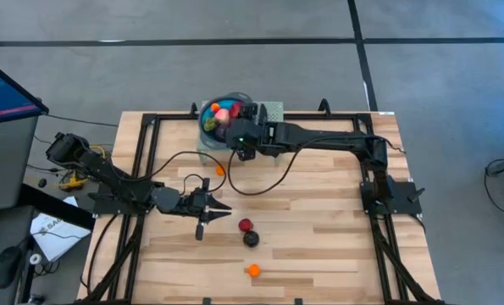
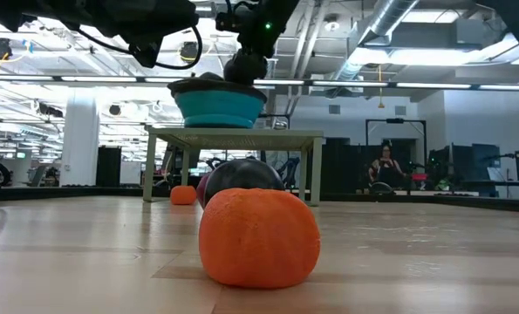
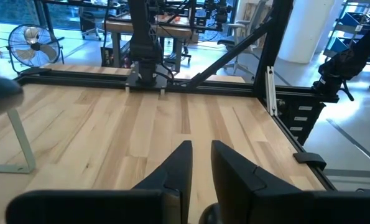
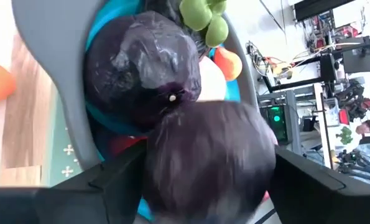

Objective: Pick & Place Fruit
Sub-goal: Put the purple plum into the blue strainer bowl, then put the orange into the blue strainer bowl

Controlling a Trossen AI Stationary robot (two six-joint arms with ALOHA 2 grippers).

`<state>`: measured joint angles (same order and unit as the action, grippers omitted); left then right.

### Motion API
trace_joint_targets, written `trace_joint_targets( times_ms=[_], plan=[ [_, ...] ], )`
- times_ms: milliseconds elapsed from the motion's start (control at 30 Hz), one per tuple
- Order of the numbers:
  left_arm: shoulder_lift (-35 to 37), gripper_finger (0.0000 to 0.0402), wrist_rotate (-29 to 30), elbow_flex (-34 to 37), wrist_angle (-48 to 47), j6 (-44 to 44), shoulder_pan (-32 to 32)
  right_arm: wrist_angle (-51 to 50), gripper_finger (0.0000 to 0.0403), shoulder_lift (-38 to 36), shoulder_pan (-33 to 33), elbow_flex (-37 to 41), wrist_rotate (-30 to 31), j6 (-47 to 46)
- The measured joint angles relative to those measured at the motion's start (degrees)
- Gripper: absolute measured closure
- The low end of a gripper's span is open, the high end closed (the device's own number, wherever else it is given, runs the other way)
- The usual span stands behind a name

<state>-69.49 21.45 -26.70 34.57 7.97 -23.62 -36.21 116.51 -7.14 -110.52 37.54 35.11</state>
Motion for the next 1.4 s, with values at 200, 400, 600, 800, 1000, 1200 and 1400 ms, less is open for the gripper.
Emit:
trace_joint_targets(
  times_ms=[200, 400, 600, 800, 1000, 1200, 1400],
  plan=[
    [0.0, 0.0349, 0.0, 0.0, 0.0, 0.0, 0.0, -0.1, 0.0095, -0.2, 0.5, 0.0, 0.0, 3.9],
    [0.0, 0.0349, 0.0, 0.0, 0.0, 0.0, 0.0, -0.9, 0.0092, -0.8, 1.5, 0.0, 0.0, 7.2],
    [0.0, 0.0349, -0.1, 0.0, 0.0, 0.0, 0.0, -1.3, 0.0092, -1.6, 1.9, 0.0, -0.2, 8.6],
    [0.0, 0.0349, -0.1, 0.0, 0.0, 0.0, 0.0, -2.3, 0.0092, -1.5, 1.8, -1.0, -2.9, 8.6],
    [0.0, 0.0349, -0.2, 0.0, 0.0, 0.0, 0.0, -3.9, 0.0092, -1.4, 2.4, -3.2, -5.0, 8.6],
    [0.0, 0.0349, -0.2, 0.0, 0.0, 0.0, 0.0, -12.8, 0.0095, -1.4, 4.0, -9.6, -9.7, 8.0],
    [0.0, 0.0349, -0.2, 0.0, 0.0, 0.0, 0.0, -27.9, 0.0149, -1.4, 1.8, -15.2, -13.8, 0.3]
  ],
)
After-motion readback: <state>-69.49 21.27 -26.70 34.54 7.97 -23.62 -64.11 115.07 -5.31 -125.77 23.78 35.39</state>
